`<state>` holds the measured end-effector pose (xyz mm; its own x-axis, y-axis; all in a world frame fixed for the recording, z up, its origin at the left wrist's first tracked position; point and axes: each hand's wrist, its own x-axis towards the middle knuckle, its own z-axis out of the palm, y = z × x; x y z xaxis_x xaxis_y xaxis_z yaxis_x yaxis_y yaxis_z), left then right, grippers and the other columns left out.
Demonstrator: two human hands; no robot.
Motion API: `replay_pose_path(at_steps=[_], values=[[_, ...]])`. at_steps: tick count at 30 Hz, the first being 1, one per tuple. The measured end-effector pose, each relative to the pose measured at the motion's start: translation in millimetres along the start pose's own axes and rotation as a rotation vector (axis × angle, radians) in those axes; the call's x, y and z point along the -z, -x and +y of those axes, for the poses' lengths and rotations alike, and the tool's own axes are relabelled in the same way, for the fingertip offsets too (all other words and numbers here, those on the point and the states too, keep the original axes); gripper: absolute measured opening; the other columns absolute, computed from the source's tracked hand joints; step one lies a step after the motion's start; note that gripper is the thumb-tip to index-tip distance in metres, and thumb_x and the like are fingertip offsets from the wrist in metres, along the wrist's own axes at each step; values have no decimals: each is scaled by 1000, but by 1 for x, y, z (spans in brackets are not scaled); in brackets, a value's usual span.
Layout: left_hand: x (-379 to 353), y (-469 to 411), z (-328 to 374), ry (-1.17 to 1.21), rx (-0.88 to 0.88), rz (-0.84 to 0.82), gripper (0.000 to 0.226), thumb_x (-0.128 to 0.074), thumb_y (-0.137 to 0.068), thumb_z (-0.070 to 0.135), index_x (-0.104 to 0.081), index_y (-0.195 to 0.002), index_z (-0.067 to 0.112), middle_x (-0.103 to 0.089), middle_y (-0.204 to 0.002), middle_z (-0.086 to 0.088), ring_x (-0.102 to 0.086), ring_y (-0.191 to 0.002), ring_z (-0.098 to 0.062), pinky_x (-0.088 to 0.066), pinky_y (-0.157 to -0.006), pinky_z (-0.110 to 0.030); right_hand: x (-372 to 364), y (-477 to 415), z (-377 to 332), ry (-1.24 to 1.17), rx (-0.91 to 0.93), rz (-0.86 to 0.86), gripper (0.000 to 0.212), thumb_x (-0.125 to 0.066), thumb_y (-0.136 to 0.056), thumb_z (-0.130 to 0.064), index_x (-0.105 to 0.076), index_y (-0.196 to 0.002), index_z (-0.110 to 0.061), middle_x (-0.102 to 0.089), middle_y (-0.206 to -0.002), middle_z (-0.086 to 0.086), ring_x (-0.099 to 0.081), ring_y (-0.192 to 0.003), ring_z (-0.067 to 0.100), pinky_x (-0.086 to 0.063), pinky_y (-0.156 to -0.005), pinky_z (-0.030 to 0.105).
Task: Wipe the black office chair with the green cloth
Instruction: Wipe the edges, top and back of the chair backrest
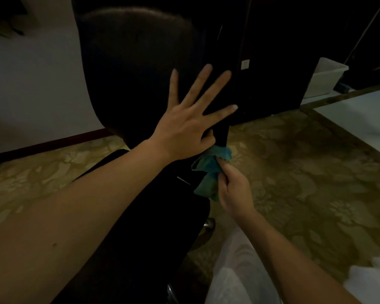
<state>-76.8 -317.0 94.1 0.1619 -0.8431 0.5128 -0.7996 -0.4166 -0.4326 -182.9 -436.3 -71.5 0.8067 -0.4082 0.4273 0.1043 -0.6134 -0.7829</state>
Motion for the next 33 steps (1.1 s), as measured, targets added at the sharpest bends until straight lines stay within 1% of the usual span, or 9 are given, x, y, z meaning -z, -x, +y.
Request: replay_pose_path(at_steps=[3,8,12,17,20,23,27,30,33], values=[[9,-22,-6,-97,-127,-38,45,-47,-91,40,-59,-134,38,-12,-166,-6,-6,-152,-39,-4,-110,-76,-1,-1,0,-31,-73,-88,49,-42,-100,-11,-41,-144,-31,-64,-110,8,-60,-92,20,-52,-79,39],[19,-40,-11,-160,-220,-198,53,-44,-86,49,-56,-136,34,-5,-167,-6,6,-152,-40,0,-110,-76,0,16,18,-146,-248,-252,50,-42,-101,-11,-35,-129,-52,-63,-121,3,-62,-102,21,-51,-91,43],[21,-39,-20,-299,-250,-322,81,-49,-78,70,-36,-150,35,6,-167,-7,20,-148,-44,1,-109,-77,-1,19,17,-152,-219,-146,46,-44,-100,-7,-45,-135,-36,-64,-117,0,-61,-105,19,-50,-92,41],[29,-53,-18,-586,-364,-489,112,-60,-66,82,-17,-156,31,12,-165,-10,26,-145,-45,6,-108,-78,1,-5,-5,-132,-65,-22,45,-45,-99,-6,-48,-139,-26,-63,-103,-1,-58,-88,9,-46,-75,16],[33,-66,-16,-620,-439,-580,114,-70,-68,72,-17,-156,25,-9,-164,-12,15,-150,-41,5,-107,-78,0,-18,-8,-115,-39,-53,46,-43,-100,-9,-45,-142,-25,-59,-108,-5,-58,-91,10,-45,-73,14],[36,-73,-10,-682,-503,-606,112,-74,-66,70,-25,-154,19,-26,-156,-15,-6,-151,-37,5,-107,-79,-4,-19,2,-144,-120,-162,49,-41,-102,-11,-36,-141,-40,-58,-114,-8,-59,-92,8,-46,-75,13],[38,-75,-8,-693,-547,-592,109,-72,-65,73,-33,-150,17,-33,-150,-16,-15,-149,-36,6,-108,-78,-9,-9,16,-163,-217,-225,51,-41,-102,-13,-31,-133,-52,-63,-110,-1,-60,-87,13,-46,-73,27],[36,-74,-11,-669,-553,-568,109,-70,-65,75,-34,-150,19,-36,-147,-13,-18,-147,-36,5,-109,-77,-9,-4,23,-158,-263,-262,50,-42,-102,-12,-35,-134,-49,-62,-119,1,-61,-93,17,-45,-77,26],[34,-74,-14,-659,-555,-562,108,-68,-66,75,-32,-152,20,-35,-149,-13,-17,-147,-35,6,-110,-76,-3,-2,34,-162,-302,-313,44,-42,-101,-11,-45,-134,-40,-62,-128,3,-62,-104,16,-50,-91,30]])
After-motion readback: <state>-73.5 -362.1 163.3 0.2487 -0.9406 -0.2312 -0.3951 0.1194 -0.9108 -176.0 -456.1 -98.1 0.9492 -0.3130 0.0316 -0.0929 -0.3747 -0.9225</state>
